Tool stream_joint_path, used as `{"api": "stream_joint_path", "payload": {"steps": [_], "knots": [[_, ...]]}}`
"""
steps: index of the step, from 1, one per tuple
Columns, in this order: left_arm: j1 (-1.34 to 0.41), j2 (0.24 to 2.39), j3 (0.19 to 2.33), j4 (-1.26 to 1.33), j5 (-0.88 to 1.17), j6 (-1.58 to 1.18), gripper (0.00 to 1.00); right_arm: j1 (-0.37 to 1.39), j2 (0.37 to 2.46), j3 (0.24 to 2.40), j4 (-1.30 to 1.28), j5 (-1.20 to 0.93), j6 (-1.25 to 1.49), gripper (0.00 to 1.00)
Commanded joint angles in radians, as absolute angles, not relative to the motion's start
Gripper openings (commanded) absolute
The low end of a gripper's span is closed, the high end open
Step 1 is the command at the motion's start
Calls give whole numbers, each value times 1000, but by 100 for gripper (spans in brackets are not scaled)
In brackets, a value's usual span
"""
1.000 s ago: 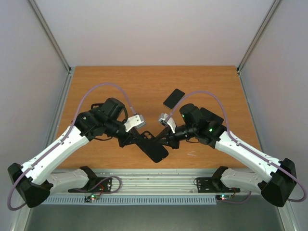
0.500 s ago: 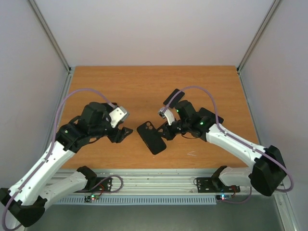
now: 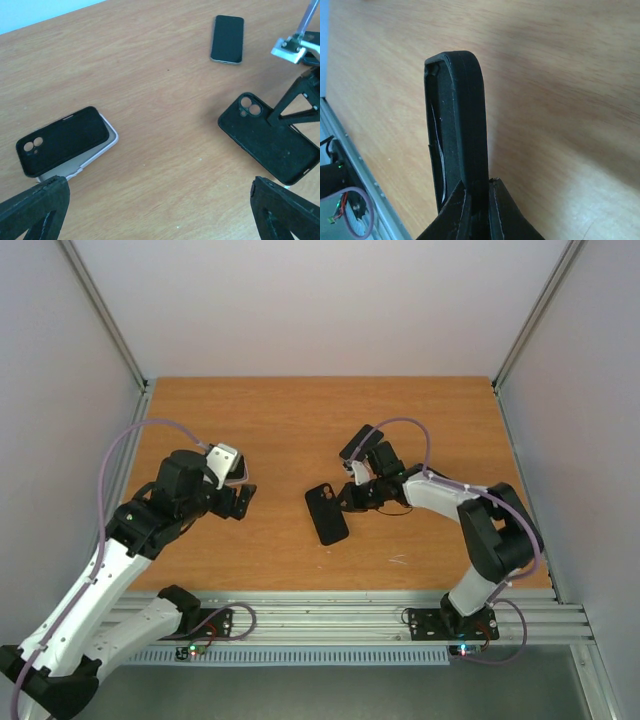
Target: Put the phone into the phone case
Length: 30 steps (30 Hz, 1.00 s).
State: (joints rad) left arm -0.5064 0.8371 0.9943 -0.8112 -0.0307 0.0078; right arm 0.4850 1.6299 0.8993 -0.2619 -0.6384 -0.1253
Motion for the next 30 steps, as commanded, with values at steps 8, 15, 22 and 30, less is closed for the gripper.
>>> {"api": "stream_joint_path", "payload": {"steps": [8, 15, 22, 30], "knots": [[-428, 822, 991, -783, -38, -44, 99, 446, 1807, 999, -291, -625, -104, 13], [-417, 794, 992, -781, -49, -43, 99, 446, 1747, 1042, -428, -528, -118, 35], [-388, 749, 967, -757, -107, -56, 99, 446, 1609, 1063, -559, -321, -133, 64], [-387, 731, 969, -759, -150, -89, 99, 439, 1534, 1113, -652, 45, -160, 98]]}}
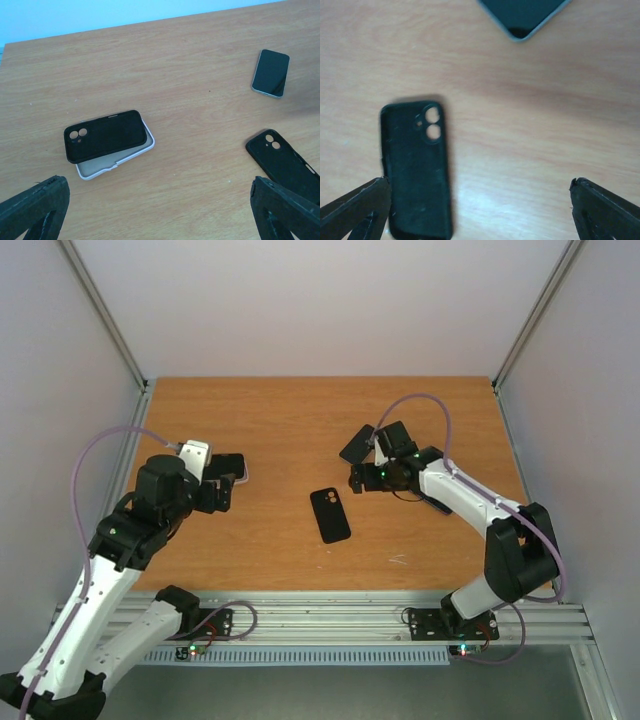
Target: Put the phone into the phone case
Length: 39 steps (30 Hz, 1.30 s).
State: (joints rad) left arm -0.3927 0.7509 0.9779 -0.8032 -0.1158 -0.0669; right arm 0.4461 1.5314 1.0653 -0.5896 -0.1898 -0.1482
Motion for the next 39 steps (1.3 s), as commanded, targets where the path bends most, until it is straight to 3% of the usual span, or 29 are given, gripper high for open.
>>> {"api": "stream_joint_path", "payload": {"steps": [1, 16, 22, 31, 39], "knots": [[-385, 729, 971, -761, -153, -87, 99, 439, 1556, 1129, -648, 79, -152, 98], [-273, 761, 968, -753, -33, -112, 99, 496, 2101, 1672, -609, 427, -101, 98], [-255, 756, 965, -753, -27, -112, 99, 497, 2230, 1789, -657, 418, -118, 99], [-253, 766, 963, -753, -25, -107, 99, 497, 2318, 1860, -711, 378, -96, 98], [-253, 777, 962, -752, -5, -106, 99, 474, 2267, 1735, -698, 370, -62, 98]]}}
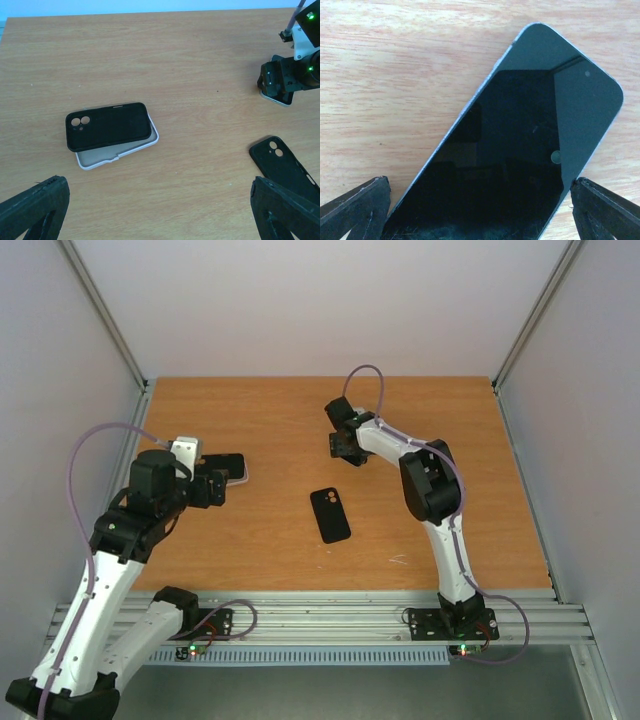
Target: Put the phone into the phone case
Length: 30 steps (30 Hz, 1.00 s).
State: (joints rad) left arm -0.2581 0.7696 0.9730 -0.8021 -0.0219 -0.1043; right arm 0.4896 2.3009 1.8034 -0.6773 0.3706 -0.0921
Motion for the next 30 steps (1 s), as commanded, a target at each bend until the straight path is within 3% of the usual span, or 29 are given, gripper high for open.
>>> {"api": "stream_joint_path", "payload": {"steps": [1, 11, 30], "knots": [[-252, 778, 962, -752, -5, -106, 99, 467, 2251, 1708, -690, 356, -53, 98], [-253, 802, 960, -756, 20, -106, 99, 392, 2184, 1575, -632, 198, -28, 99], [-253, 855, 976, -774, 3, -138, 99, 325, 2320, 1692, -707, 121, -6, 98]]}}
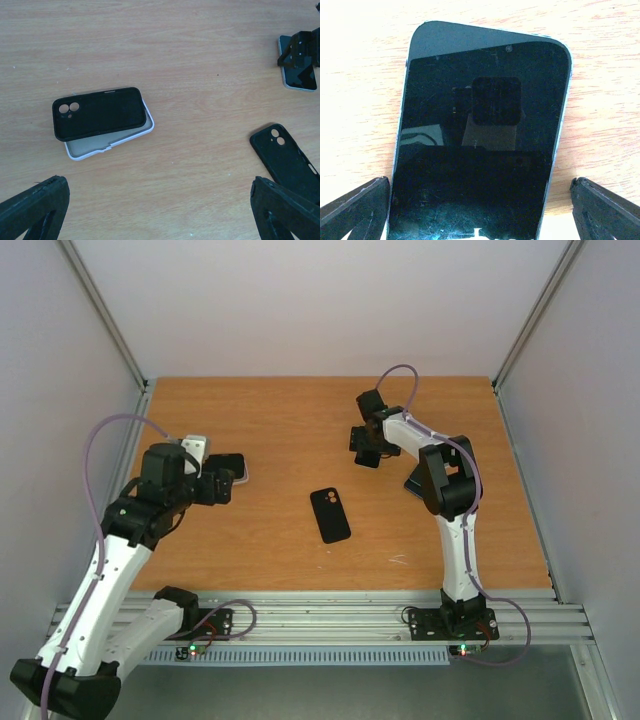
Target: Put the phone into the phone case
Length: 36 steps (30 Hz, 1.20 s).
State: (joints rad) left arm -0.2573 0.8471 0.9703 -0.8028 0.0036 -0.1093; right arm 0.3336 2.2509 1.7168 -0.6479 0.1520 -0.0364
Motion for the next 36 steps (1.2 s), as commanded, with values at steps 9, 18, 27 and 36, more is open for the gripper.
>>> {"api": "stream_joint_path", "payload": {"steps": [9, 18, 27, 36], "knots": [[-253, 907, 1024, -813, 187, -272, 99, 327, 2252, 1580, -633, 68, -2, 83], [-263, 897, 862, -592, 386, -480, 99, 349, 2105, 1371, -502, -5, -2, 61], [-376, 931, 675, -341, 398, -713, 99, 374, 1854, 1129, -391, -70, -15, 53], [-492, 956, 576, -132, 359, -870, 99, 467, 1539, 907, -311, -101, -15, 52]]}}
